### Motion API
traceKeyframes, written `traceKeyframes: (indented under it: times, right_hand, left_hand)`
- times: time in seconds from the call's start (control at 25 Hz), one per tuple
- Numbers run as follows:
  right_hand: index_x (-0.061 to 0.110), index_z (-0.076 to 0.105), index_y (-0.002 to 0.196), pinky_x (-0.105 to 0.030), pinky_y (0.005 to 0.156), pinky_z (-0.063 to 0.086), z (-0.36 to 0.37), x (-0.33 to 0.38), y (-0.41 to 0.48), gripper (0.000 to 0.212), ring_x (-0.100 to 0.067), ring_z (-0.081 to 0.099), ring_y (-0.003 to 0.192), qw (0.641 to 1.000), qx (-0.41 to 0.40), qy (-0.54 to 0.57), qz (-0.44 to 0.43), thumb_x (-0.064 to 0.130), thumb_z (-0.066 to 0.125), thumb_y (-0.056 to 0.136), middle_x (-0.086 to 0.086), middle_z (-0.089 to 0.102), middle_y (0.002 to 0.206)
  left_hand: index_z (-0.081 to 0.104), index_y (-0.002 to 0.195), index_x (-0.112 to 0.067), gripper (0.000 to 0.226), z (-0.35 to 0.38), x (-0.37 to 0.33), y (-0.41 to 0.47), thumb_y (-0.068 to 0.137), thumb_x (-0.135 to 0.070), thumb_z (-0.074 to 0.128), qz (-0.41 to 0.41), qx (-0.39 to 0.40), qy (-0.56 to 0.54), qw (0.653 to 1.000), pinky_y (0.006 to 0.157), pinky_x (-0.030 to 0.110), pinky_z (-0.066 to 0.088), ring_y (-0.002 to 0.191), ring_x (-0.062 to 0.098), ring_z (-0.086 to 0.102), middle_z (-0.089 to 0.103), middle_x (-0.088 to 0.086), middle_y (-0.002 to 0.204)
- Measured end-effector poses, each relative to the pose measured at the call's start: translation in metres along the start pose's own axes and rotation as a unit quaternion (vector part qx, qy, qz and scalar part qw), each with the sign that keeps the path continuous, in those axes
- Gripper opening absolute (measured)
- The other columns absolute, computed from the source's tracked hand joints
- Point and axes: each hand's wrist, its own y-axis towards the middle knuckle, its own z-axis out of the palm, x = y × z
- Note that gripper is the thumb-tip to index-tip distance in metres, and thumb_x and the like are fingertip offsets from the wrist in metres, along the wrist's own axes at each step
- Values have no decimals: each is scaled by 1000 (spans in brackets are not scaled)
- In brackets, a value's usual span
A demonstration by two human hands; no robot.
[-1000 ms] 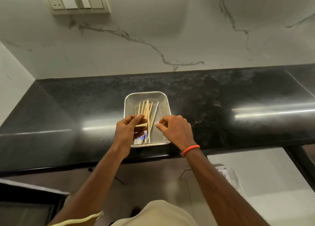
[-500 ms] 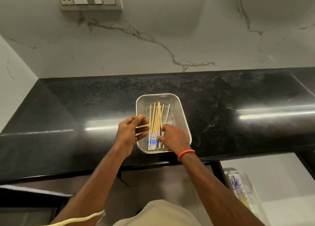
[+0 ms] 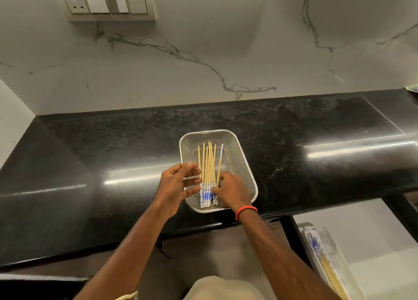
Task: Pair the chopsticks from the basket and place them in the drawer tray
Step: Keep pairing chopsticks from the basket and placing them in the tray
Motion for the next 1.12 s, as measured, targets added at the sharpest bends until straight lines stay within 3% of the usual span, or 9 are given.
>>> traceKeyframes:
  times: [0.12,0.36,0.6,0.72,0.84,0.92,1.0,1.12]
  right_hand:
    - [18,55,119,-36,84,58,1,2,2,47,-20,69,97,1000,13,13,3,25,80,80,-2,70,109]
    - [19,58,128,-40,84,59,-11,-2,4,55,-17,69,90,998,9,47,47,19,81,78,-3,72,103]
    - [25,74,103,-35,79,60,-38,-6,-4,20,-4,65,79,993,-94,71,28,24,77,84,9,74,91]
    - [27,74,94,-33,78,60,-46,-1,-4,15,0,64,80,981,-127,144,-19,18,78,83,15,68,84]
    - [26,75,91,-30,91,49,-50,7,4,18,-2,55,102,970,-142,149,-127,12,78,81,7,69,105]
    - [27,76,92,-27,96,41,-50,15,10,22,-7,44,120,968,-130,119,-180,8,75,82,0,62,124]
    - [28,76,97,-24,95,45,-48,20,17,27,-11,43,127,958,-118,151,-213,4,71,85,-3,55,134]
    - [30,67,119,-22,86,53,-40,17,30,37,-11,56,115,957,-129,169,-198,9,68,89,-3,58,129]
  left_hand:
    - [74,105,-8,25,0,-4,1,97,-29,64,-2,7,0,1000,74,39,63,85,25,74,78,10,98]
    - [74,106,-7,28,-2,-6,3,97,-31,64,-14,21,7,1000,68,36,63,83,24,74,77,12,101]
    - [74,106,-10,40,5,-4,7,98,-46,57,-59,43,9,997,63,38,61,81,25,75,78,15,105]
    - [69,115,-9,62,6,-6,11,96,-63,45,-92,57,-10,994,61,38,62,83,28,77,78,17,105]
    - [64,122,-5,78,2,-12,13,92,-71,38,-139,137,-3,981,61,36,63,82,29,76,76,21,109]
    - [65,122,-3,67,3,-16,13,93,-62,51,-137,180,31,974,61,36,63,77,27,74,74,23,109]
    - [69,116,-3,46,6,-18,12,88,-40,68,-112,196,52,973,59,33,62,69,22,72,74,20,99]
    - [73,109,-4,36,7,-19,9,80,-25,74,-87,175,51,979,59,32,62,63,19,70,74,13,85]
